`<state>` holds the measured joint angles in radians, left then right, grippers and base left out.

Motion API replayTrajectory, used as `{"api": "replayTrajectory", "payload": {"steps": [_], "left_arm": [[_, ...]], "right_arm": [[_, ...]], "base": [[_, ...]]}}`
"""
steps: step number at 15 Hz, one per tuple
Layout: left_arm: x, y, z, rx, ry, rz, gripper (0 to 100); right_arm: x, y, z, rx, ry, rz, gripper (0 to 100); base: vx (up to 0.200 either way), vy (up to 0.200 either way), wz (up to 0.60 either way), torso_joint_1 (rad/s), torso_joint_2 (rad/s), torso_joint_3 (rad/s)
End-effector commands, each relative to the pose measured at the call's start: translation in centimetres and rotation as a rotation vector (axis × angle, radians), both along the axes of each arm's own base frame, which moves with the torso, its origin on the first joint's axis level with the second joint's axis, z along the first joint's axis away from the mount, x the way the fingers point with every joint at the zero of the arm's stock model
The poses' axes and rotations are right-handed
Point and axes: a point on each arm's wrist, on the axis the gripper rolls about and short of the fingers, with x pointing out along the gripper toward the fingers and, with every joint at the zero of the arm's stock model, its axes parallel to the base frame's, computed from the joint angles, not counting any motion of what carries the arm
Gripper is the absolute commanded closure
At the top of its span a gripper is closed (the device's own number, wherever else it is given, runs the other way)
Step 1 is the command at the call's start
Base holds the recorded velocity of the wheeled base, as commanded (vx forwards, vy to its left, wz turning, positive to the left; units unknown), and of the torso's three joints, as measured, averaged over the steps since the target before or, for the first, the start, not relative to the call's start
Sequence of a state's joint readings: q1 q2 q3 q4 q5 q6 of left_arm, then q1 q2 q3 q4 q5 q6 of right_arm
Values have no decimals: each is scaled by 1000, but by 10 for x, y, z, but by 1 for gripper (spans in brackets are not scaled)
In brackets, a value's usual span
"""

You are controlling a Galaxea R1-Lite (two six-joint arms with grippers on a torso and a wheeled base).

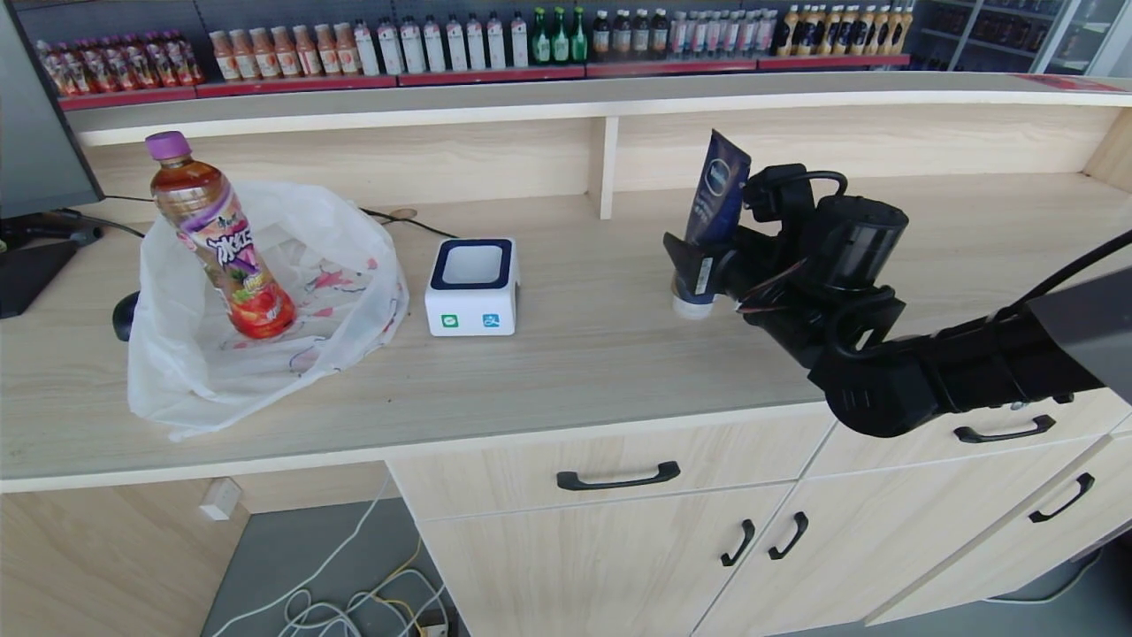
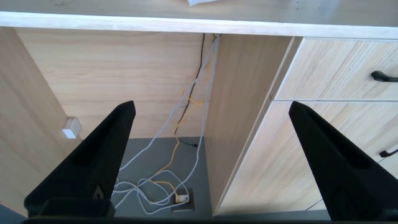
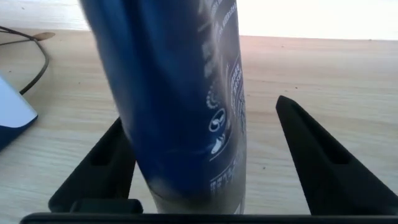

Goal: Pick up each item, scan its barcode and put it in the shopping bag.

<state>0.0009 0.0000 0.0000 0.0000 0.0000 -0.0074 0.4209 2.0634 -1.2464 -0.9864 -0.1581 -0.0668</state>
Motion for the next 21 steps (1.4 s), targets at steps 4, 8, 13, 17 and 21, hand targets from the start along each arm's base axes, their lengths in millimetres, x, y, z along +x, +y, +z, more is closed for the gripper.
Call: {"api": "replayTrajectory", "payload": {"steps": [4, 8, 13, 17, 21], "left_arm": [[0, 0, 0, 0, 0, 1, 0], [0, 0, 0, 0, 0, 2, 0], [0, 0, 0, 0, 0, 1, 0], [0, 0, 0, 0, 0, 1, 0], [0, 0, 0, 0, 0, 1, 0]], "right_arm": [[2, 1, 1, 4, -8, 3, 100], [2, 1, 2, 7, -13, 3, 100], [-2, 0, 6, 7, -26, 3, 100], [-14, 0, 18, 20, -50, 14, 100], [-52, 5, 39, 31, -75, 70, 100]], "base": [[0, 0, 0, 0, 0, 0], [0, 0, 0, 0, 0, 0], [0, 0, 0, 0, 0, 0], [0, 0, 0, 0, 0, 0], [0, 0, 0, 0, 0, 0]]}}
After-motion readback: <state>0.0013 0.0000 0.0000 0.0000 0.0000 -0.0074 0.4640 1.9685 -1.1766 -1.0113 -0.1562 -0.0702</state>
